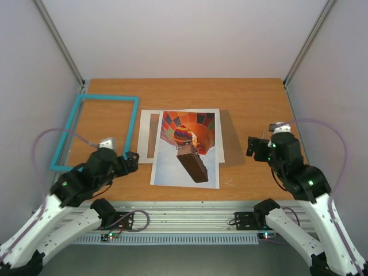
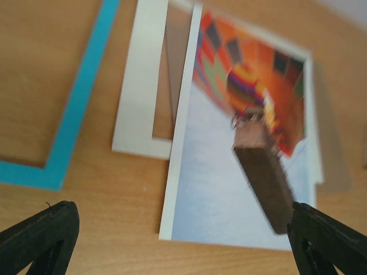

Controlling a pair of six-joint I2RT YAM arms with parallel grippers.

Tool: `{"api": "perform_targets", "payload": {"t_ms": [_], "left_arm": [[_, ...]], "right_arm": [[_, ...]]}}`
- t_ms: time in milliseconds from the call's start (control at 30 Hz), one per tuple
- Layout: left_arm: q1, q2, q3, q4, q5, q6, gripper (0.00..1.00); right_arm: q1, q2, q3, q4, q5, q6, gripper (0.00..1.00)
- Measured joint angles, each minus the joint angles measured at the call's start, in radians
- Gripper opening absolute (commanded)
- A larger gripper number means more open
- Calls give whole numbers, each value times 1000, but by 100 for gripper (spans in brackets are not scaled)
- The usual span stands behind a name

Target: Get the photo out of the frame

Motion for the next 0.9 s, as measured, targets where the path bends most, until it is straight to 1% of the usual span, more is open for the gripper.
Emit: {"api": "perform_targets", "payload": {"t_ms": [100, 200, 300, 467, 600, 900], "left_arm": [[0, -105, 109, -85, -92, 24, 99], [0, -183, 174, -145, -164, 49, 99], [0, -240, 195, -191, -223, 79, 99], [0, -312, 176, -214, -268, 133, 99], [0, -328, 166, -213, -282, 155, 99], [0, -309, 164, -214, -293, 166, 99]], "right_arm": [[0, -78, 37, -46, 32, -5, 98], [0, -140, 37, -74, 66, -13, 98], [0, -208, 11, -89, 86, -16, 99], [0, -296, -40, -90, 91, -16, 98], [0, -318, -51, -89, 92, -16, 98], [0, -323, -55, -89, 91, -16, 98]]}}
